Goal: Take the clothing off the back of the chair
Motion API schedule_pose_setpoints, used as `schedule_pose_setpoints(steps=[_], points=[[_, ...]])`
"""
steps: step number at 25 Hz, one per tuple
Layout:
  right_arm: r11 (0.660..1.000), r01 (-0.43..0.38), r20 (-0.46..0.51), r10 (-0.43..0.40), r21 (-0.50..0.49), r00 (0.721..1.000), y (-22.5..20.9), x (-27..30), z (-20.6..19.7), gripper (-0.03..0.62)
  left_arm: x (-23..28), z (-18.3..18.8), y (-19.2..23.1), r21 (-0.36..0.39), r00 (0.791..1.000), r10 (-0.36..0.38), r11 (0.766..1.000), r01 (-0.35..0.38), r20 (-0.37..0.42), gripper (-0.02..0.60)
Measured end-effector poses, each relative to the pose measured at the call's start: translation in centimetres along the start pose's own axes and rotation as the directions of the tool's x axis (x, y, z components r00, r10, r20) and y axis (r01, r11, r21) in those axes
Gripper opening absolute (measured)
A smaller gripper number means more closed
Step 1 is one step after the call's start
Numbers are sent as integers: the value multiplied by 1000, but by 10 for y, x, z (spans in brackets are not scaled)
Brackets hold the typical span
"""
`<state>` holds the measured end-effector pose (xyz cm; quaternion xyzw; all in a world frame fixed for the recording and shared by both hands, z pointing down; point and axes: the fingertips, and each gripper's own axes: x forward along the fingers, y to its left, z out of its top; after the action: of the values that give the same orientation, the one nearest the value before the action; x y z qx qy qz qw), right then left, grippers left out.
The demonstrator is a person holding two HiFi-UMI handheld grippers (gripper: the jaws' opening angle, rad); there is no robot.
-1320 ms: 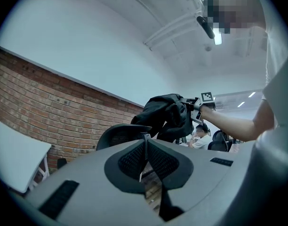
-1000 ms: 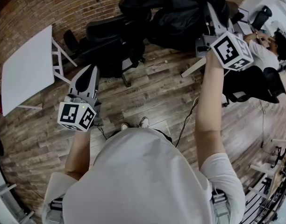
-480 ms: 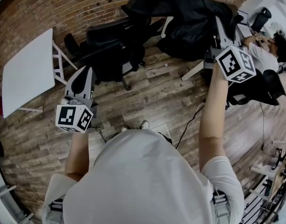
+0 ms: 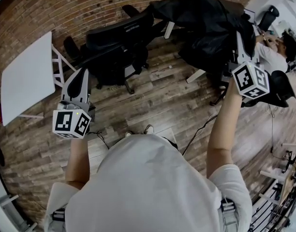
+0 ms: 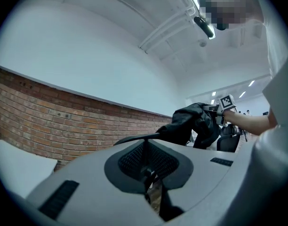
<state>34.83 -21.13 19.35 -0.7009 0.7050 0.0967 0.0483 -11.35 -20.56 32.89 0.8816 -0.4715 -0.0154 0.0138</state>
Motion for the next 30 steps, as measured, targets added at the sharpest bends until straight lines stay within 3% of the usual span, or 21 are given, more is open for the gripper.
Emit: schedule_pose_setpoints(steps=[8,14,21,30], points=[[992,114,-112,-119,-53,987,-39,-50,-42,92,-7,30,26,84,996,72,994,-76,44,38],[988,157,-212,-151,9,965,-59,-99,-83,92,-23,37,45,135,989,147,979,-150,34,38],[984,170,-225,-153,59,962,-50,-132,-89,92,-56,34,55,114,965,260,959,-260,14,38],[982,106,-150,-82,159,985,-13,-135,-67,97,-59,37,50,97,963,266,958,-269,41,38]])
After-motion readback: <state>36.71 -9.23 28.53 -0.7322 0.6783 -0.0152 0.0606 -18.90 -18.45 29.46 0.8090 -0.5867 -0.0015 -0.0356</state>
